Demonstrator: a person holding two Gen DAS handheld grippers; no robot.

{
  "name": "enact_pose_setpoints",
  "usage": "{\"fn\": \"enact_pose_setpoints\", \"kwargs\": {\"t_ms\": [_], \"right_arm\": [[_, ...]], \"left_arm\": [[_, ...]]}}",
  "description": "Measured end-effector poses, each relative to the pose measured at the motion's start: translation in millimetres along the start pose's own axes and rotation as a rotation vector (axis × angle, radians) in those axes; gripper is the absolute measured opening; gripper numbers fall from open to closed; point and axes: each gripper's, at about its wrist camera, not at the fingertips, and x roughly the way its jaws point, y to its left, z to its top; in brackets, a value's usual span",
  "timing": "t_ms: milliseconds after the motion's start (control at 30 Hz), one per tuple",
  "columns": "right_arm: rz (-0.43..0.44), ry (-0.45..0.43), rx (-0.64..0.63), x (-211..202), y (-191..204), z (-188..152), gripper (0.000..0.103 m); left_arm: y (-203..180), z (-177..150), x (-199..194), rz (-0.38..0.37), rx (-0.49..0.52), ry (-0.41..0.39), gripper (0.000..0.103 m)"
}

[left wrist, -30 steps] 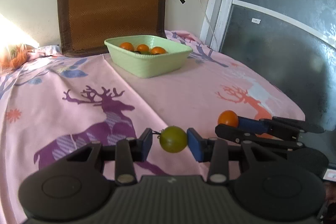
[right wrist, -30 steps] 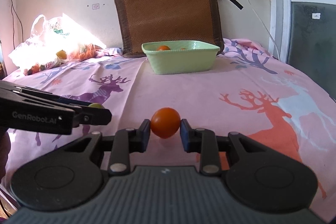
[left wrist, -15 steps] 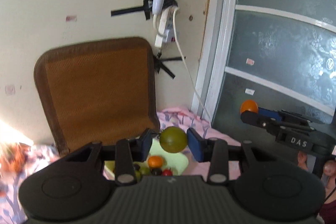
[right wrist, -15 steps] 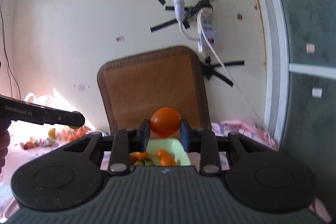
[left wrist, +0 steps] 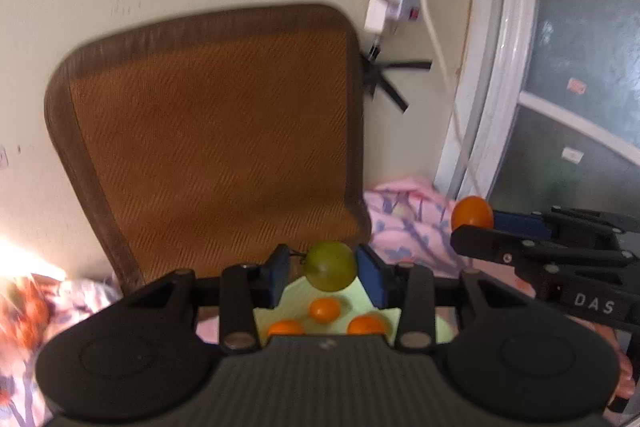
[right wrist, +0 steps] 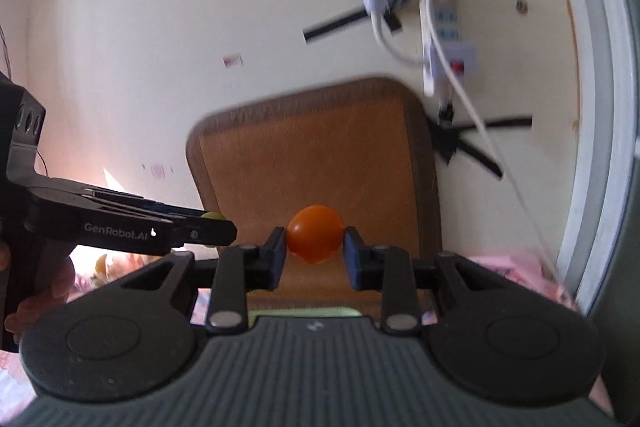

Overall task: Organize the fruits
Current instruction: 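Carry the green and orange tomatoes over the green basket with both tools, then open both tools to release the tomatoes into the basket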

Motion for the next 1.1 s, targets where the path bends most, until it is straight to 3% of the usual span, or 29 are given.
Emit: {"fn": "enact_pose_setpoints", "kwargs": {"t_ms": [233, 400, 933, 1100], "right_arm": [[-0.009, 0.217, 0.018, 81.1, -5.4, -51.0, 0.033], [-0.013, 0.274, -0.003, 101.6, -4.0, -61.2, 0.033], [-0.048, 0.278, -0.068, 117.6, 0.9, -61.4, 0.034], [-0.058, 0.270, -0.059, 115.2, -0.2, -61.1, 0.034]], "left_arm": [[14.4, -37.9, 58.5, 0.067, -0.031, 0.128, 0.037], [14.0, -45.0, 74.7, 0.086, -0.031, 0.153, 0.037], [19.1, -53.3, 94.3, 0.138, -0.055, 0.192, 0.038], [21.8, -55.0, 94.3, 0.151, -0.060, 0.195, 0.046]]}}
